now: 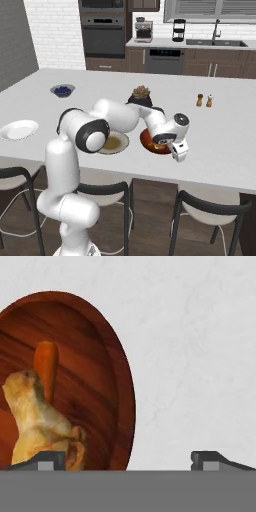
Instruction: Pick the chicken drumstick and carrot from their plates and place them in the bowl. Then put the bowl in the fridge.
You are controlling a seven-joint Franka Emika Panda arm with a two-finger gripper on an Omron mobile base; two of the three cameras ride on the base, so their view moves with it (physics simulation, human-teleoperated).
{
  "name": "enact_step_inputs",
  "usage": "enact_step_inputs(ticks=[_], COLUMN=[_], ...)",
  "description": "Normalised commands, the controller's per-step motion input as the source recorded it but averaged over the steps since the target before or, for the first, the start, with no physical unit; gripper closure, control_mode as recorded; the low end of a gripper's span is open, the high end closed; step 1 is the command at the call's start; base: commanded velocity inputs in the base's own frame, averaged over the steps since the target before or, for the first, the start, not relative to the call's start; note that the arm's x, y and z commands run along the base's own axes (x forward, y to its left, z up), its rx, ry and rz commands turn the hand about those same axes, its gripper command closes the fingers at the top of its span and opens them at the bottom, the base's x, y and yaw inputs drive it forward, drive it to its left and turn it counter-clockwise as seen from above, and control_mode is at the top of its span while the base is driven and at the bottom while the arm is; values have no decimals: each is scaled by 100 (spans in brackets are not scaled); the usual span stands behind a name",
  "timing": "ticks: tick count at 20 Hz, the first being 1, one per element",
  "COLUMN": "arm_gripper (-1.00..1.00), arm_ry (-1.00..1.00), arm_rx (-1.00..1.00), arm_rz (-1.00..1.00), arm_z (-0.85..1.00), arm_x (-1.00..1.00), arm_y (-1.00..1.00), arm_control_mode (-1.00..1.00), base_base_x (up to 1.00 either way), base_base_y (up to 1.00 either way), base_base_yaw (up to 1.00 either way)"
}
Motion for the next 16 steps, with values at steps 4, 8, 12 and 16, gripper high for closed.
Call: enact_step_inputs(ticks=[4, 8, 12, 16], arm_gripper=[-100, -100, 100, 100], arm_ry=[0, 1, 0, 0], arm_rx=[2, 1, 0, 0], arm_rz=[0, 0, 0, 0], arm_z=[-33, -31, -29, -16], arm_x=[33, 30, 15, 12], arm_y=[0, 0, 4, 10], arm_control_mode=[-100, -100, -100, -100], base_base_x=[0, 0, 0, 0], base_base_y=[0, 0, 0, 0], base_base_yaw=[0, 0, 0, 0])
